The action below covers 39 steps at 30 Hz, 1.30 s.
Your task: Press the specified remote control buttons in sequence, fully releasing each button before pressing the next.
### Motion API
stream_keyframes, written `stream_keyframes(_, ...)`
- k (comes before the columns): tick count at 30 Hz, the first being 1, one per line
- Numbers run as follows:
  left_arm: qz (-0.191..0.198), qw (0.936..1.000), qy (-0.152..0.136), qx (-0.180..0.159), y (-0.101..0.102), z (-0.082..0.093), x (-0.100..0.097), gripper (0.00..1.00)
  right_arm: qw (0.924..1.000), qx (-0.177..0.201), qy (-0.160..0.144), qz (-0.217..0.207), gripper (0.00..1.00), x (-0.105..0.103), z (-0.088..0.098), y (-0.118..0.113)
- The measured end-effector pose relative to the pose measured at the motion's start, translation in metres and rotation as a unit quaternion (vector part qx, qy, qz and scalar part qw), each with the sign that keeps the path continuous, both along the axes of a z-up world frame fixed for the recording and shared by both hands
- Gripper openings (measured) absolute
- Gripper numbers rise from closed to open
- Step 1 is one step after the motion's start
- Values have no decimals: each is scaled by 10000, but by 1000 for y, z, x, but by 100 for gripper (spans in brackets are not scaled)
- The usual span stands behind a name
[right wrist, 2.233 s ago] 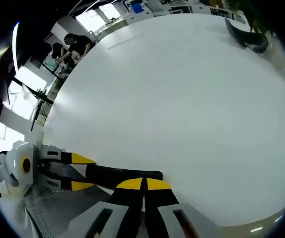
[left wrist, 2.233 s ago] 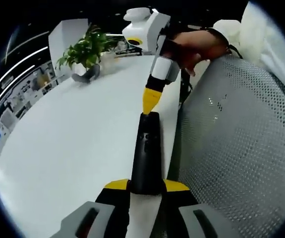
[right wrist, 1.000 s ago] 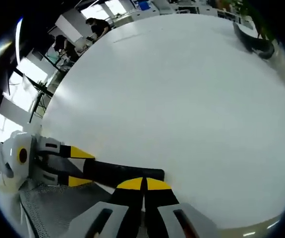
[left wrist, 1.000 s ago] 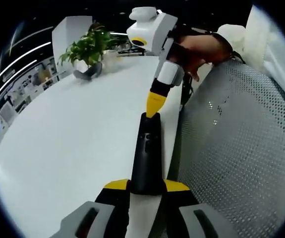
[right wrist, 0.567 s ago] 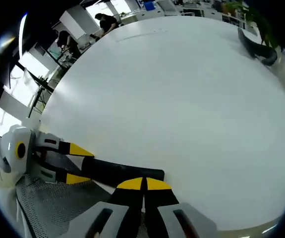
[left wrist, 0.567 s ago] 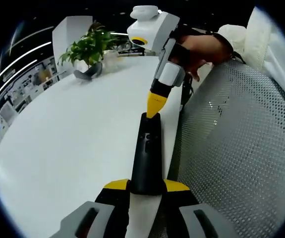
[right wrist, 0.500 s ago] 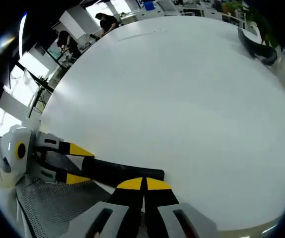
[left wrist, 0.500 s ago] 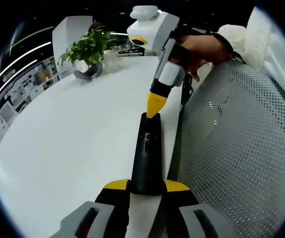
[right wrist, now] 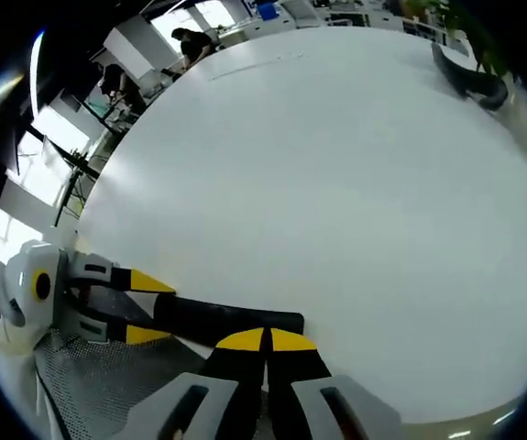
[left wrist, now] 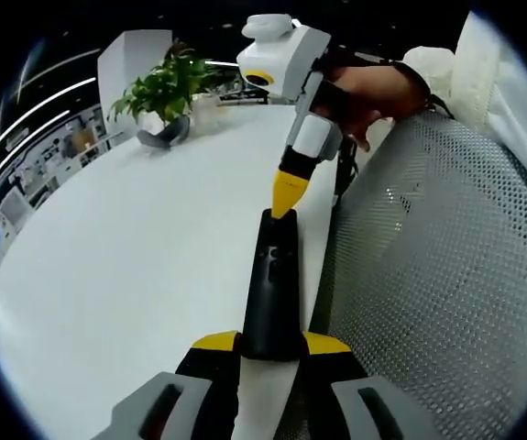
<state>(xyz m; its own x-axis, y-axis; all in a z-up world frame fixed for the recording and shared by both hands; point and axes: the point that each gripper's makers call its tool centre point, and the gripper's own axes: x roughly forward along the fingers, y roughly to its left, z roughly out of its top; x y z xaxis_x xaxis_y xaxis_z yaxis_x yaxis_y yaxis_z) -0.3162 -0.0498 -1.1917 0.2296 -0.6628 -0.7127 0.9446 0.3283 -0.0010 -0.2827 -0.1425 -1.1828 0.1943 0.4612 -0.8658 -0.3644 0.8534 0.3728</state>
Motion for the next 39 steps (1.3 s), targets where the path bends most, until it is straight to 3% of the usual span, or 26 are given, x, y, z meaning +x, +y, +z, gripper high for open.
stream_keyframes(39,6,10000,-15,-70,-1,1,0,25,9999,75,8,114,0,1,2,3)
